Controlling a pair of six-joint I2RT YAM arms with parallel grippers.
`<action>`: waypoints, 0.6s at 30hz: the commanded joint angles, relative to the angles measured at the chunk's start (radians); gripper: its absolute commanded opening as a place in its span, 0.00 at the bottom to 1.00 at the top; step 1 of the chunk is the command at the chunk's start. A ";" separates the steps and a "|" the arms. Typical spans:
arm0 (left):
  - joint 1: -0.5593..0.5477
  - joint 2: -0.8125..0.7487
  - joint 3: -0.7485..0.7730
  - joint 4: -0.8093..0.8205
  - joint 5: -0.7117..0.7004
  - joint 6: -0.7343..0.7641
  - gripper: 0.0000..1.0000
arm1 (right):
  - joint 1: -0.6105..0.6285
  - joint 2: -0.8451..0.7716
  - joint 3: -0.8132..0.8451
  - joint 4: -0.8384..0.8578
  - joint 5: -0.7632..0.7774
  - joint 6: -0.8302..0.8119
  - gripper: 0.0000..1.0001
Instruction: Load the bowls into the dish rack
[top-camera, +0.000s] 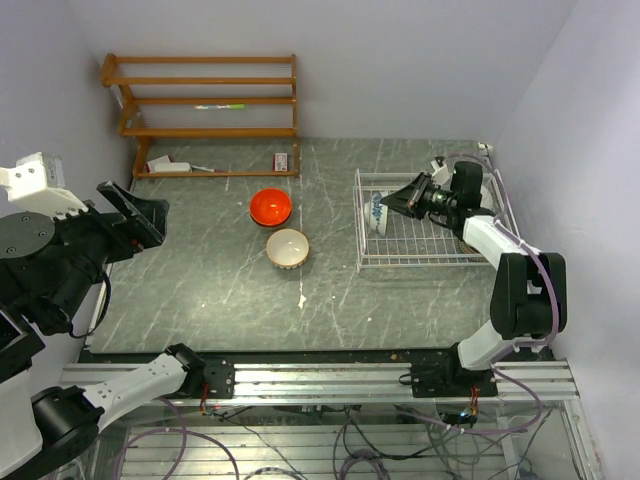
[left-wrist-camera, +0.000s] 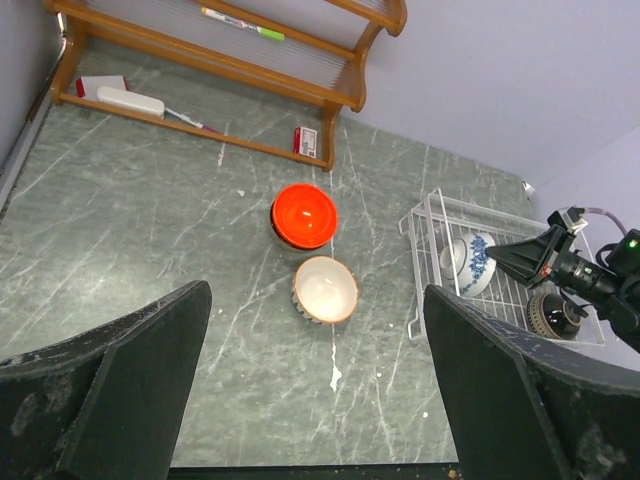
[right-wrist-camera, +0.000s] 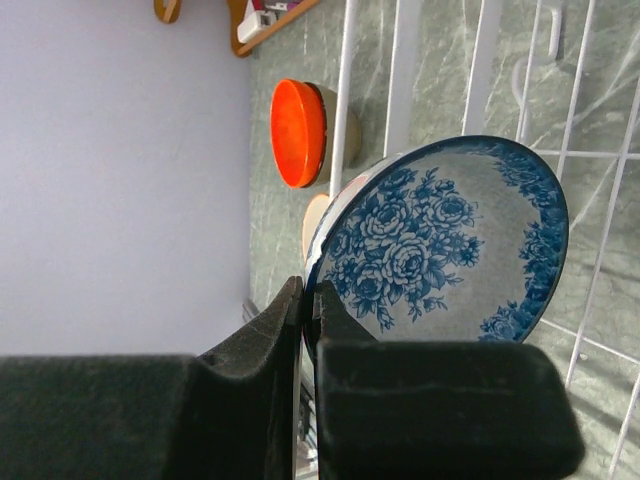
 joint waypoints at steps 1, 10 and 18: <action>-0.008 0.012 0.026 0.014 0.002 0.006 0.99 | -0.005 0.036 -0.025 0.192 -0.059 0.085 0.00; -0.008 0.023 0.036 0.018 -0.002 0.015 0.99 | -0.021 0.144 -0.065 0.303 -0.106 0.166 0.00; -0.008 0.029 0.027 0.023 -0.002 0.021 0.99 | -0.087 0.166 -0.117 0.259 -0.105 0.131 0.00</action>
